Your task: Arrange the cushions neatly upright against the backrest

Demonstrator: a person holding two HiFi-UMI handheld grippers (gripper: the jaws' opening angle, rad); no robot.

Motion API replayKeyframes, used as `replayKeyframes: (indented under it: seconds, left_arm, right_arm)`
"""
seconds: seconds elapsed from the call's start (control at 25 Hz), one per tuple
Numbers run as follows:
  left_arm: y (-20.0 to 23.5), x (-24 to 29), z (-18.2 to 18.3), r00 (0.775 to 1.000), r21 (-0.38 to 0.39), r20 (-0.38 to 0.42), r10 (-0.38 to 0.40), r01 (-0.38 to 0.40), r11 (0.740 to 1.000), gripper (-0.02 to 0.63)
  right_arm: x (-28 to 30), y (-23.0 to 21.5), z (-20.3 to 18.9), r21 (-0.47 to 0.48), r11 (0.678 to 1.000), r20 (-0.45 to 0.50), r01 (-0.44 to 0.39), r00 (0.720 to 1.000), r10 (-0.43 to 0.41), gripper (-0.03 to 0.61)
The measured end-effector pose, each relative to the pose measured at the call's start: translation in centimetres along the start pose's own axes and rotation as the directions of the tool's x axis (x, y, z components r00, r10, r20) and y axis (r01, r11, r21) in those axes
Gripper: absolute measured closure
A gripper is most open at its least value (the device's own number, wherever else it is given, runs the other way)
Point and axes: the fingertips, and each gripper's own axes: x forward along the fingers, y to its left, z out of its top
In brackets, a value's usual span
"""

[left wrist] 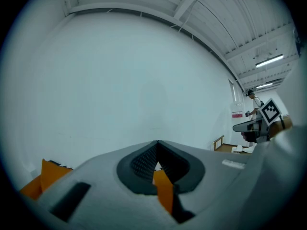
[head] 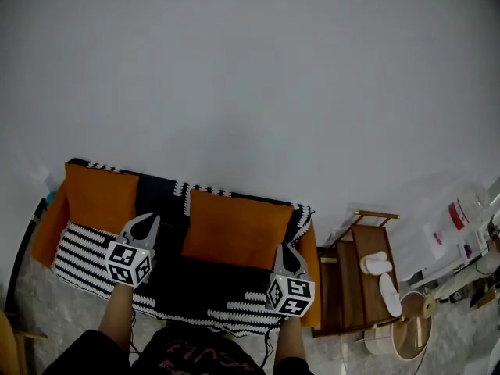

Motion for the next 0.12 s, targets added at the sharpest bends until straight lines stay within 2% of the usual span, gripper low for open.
replayKeyframes:
  seconds: [0.12]
  left_arm:
    - [0.29,0.48,0.08,1.0,0.007,0.002,0.0,0.0,1.0,0.612]
  right_arm:
    - [0.48,-0.01,0.33,-0.013,1.0,0.012,-0.001,1.0,0.001,0.567]
